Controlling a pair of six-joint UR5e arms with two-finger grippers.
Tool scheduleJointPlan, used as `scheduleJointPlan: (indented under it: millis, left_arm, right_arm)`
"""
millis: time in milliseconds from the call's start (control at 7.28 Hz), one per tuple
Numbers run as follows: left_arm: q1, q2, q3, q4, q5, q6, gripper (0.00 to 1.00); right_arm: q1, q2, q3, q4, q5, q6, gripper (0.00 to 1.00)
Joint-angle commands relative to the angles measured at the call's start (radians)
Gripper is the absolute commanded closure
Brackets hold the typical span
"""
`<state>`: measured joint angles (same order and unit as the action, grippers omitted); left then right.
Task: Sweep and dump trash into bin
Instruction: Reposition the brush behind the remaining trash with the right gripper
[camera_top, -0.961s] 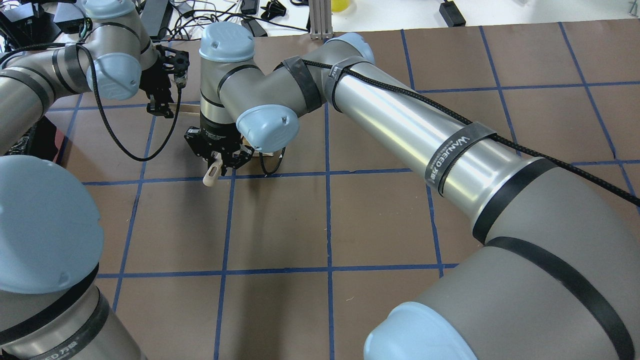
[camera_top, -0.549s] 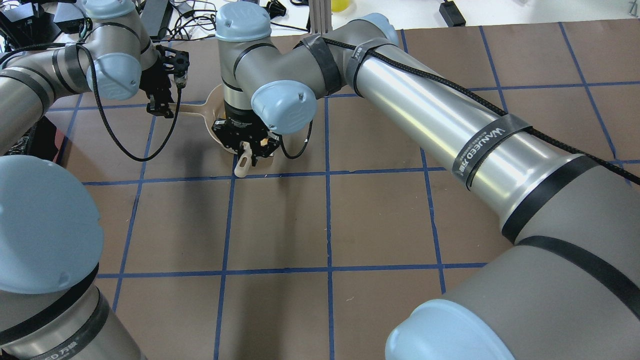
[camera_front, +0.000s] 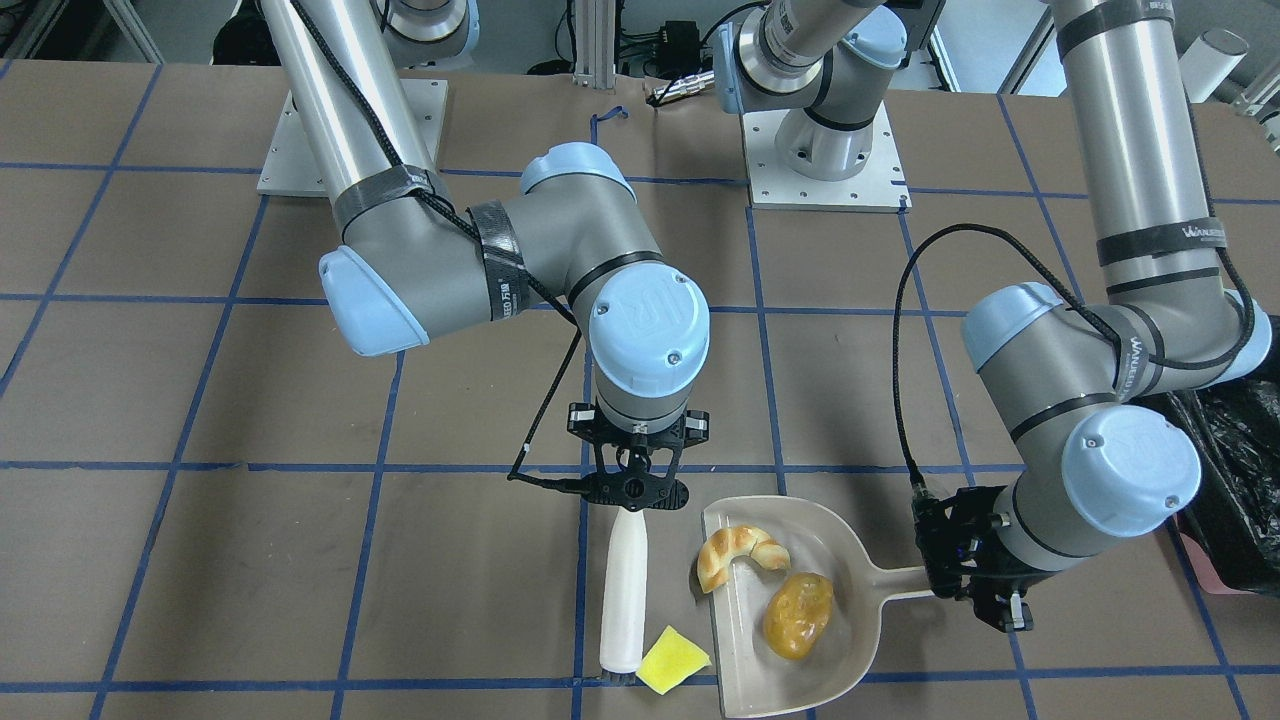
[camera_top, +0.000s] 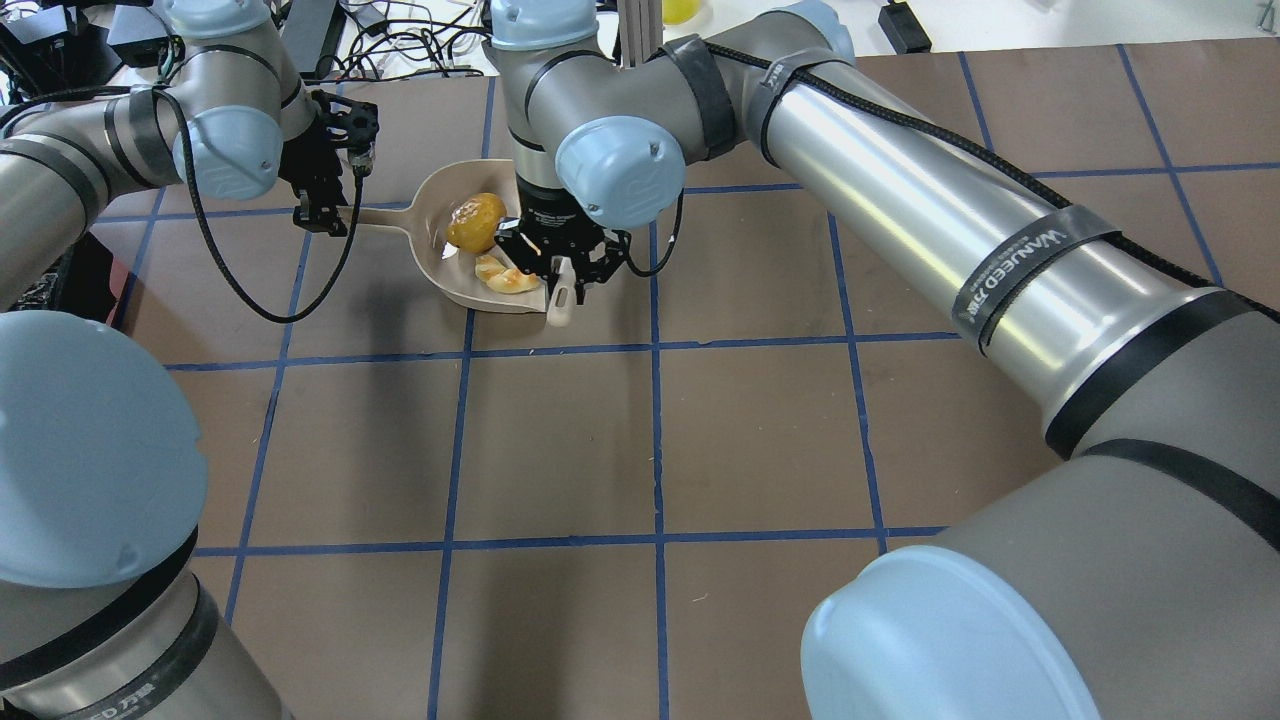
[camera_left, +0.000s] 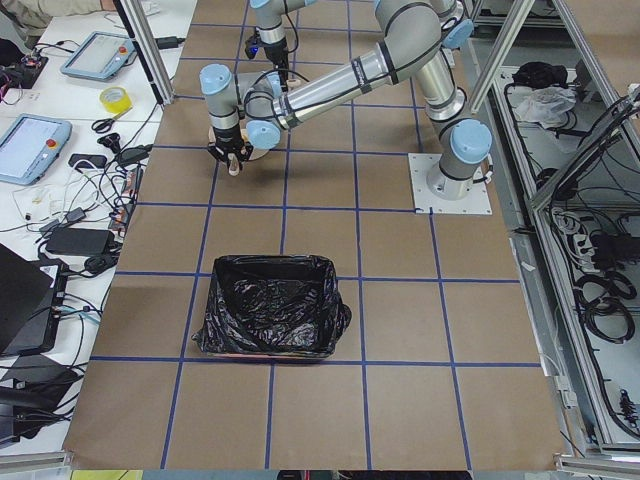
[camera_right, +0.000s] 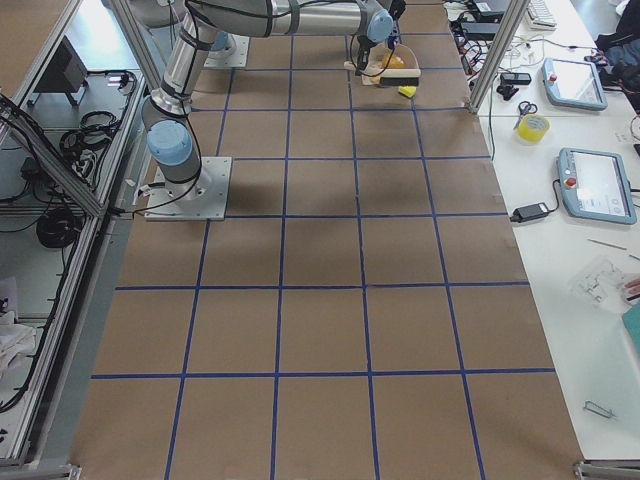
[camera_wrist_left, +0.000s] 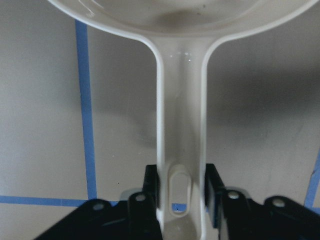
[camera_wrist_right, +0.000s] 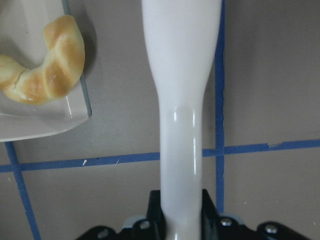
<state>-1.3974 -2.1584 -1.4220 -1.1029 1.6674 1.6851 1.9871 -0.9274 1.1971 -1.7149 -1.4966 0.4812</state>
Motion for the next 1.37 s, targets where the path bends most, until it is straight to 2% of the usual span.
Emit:
scheduleJointPlan:
  millis: [0,275,687,1236]
  left_arm:
    - [0.0,0.002,0.0,0.0,0.0,0.001,1.0]
    - [0.0,0.002,0.0,0.0,0.0,0.001,1.0]
    - [0.0,0.002,0.0,0.0,0.0,0.001,1.0]
    - [0.002,0.002,0.0,0.0,-0.002,0.001,1.0]
  right_arm:
    - [-0.008,0.037,-0.004,-0.05,-0.019,-0.041,1.0]
    - [-0.008,0.088,-0.019,-0.112,-0.021,-0.042,1.0]
    - [-0.042,0.104,-0.025,-0.136,-0.022,-0.073,1.0]
    - [-0.045,0.162,-0.102,-0.158,-0.03,-0.075,1.0]
